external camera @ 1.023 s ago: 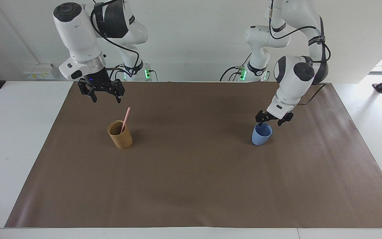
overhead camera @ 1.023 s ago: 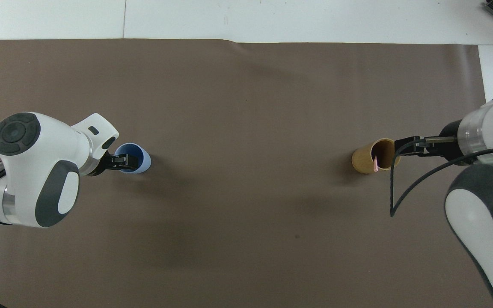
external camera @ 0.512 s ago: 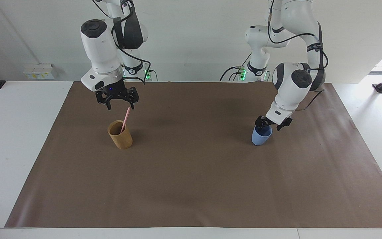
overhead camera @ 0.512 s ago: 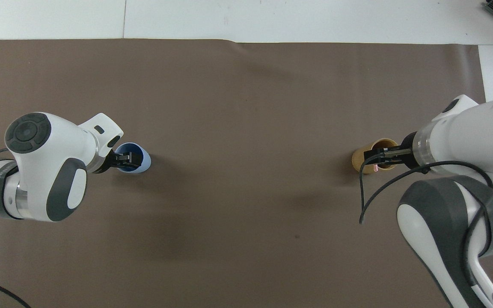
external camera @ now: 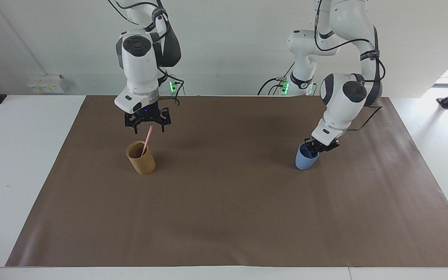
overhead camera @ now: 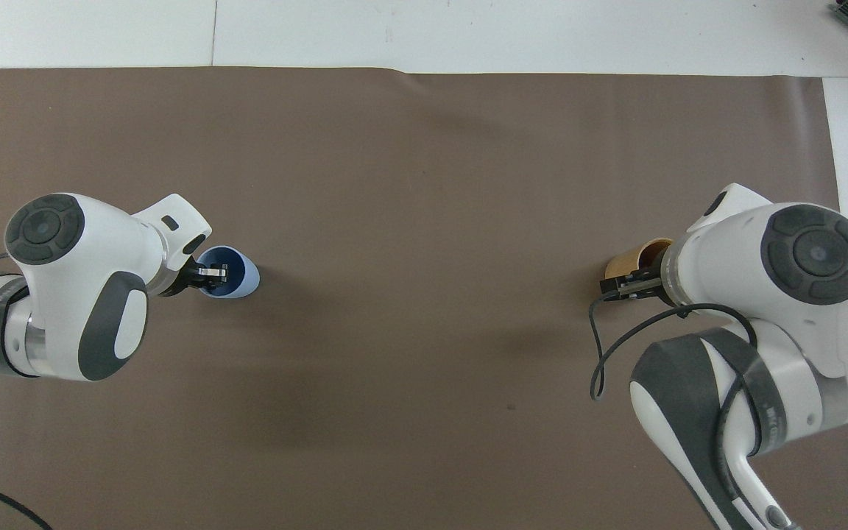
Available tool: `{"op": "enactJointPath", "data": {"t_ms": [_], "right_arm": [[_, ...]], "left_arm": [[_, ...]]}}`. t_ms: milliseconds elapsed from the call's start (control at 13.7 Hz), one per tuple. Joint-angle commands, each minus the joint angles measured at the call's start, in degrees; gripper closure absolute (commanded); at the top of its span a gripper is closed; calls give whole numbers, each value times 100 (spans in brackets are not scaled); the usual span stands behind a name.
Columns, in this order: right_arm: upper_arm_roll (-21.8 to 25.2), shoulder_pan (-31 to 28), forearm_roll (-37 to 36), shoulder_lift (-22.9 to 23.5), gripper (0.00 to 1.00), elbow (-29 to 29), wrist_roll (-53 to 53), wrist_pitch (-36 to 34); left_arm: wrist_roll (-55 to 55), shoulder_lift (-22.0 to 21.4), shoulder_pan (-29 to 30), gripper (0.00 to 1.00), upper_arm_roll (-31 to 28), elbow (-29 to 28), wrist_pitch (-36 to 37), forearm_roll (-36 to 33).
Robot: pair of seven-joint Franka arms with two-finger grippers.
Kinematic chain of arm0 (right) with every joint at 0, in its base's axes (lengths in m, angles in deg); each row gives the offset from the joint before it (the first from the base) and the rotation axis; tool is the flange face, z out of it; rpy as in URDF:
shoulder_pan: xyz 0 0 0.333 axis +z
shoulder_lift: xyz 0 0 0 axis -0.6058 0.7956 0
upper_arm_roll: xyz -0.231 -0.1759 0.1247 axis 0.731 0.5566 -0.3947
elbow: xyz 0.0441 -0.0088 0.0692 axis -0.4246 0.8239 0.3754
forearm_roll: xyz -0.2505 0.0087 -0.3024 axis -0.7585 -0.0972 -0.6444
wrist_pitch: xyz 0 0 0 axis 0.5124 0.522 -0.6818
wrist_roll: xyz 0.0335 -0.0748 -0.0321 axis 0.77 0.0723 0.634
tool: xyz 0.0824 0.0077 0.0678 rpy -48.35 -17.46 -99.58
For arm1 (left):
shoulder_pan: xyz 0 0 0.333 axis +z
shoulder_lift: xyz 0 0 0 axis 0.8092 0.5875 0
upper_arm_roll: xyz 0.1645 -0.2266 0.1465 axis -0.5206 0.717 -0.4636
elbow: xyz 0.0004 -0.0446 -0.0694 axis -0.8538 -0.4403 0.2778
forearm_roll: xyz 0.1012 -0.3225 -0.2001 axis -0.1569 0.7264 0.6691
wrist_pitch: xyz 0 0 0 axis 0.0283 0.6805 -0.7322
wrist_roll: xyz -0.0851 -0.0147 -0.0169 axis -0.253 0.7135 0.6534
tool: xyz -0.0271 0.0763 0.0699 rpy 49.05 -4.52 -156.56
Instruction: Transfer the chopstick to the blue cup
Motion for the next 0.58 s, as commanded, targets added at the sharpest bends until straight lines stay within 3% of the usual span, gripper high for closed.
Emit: {"op": "enactJointPath", "data": {"t_ms": [0,146,365,512], "right_arm": [[4,22,-202,-116,1,157,-47,125],[4,118,-342,-151,2,192,-152,99],[4,128,-546,-169,2,210,-170,37],[4,128,-554,-186,2,236,-170,46]], "left_arm": [[96,65,35,100,-40,401,70,-32],[26,91,-43,100,-40,813,471,-59],[-499,529,-499,100,-23,2130,1578,-85],[-1035,689,-956,100,-5,2529,1653,-68]]}}
